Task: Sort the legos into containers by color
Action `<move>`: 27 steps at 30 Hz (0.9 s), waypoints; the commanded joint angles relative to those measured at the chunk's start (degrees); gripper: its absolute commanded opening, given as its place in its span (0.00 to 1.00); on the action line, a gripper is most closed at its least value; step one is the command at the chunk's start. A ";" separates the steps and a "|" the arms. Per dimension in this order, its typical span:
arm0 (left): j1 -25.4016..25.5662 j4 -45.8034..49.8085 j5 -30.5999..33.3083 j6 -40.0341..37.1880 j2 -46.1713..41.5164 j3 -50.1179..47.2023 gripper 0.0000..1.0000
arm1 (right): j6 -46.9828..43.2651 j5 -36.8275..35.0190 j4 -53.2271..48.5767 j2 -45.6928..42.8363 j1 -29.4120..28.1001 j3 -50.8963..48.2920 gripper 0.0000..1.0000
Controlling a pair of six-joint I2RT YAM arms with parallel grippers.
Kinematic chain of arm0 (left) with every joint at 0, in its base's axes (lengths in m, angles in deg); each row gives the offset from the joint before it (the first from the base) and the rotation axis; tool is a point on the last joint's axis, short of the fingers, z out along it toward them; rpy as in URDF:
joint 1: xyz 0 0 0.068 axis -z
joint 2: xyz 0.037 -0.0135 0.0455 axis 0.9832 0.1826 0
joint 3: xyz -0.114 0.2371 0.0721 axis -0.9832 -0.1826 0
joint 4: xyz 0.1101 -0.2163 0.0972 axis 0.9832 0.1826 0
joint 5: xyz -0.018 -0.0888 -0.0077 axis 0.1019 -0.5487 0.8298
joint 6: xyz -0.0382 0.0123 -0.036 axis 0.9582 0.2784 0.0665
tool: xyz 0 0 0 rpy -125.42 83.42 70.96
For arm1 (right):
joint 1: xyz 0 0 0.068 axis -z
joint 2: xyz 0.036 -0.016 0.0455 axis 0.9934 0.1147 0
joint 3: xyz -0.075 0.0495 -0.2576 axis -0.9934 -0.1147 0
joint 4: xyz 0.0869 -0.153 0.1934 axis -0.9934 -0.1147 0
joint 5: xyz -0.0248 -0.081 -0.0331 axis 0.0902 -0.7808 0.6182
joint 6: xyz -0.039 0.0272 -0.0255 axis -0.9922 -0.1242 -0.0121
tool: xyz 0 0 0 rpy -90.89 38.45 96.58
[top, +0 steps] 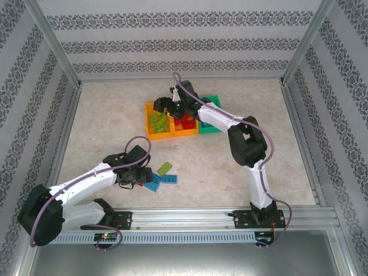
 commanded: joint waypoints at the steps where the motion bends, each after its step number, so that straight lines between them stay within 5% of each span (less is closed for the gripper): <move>1: 1.19 2.01 0.46 1.44 -0.92 -1.31 0.71 | -0.69 1.19 0.91 -3.10 1.07 -1.41 0.81; 27: 1.29 -2.41 6.14 2.09 3.32 -1.58 0.49 | -3.05 0.05 0.73 -8.36 1.53 -8.20 0.80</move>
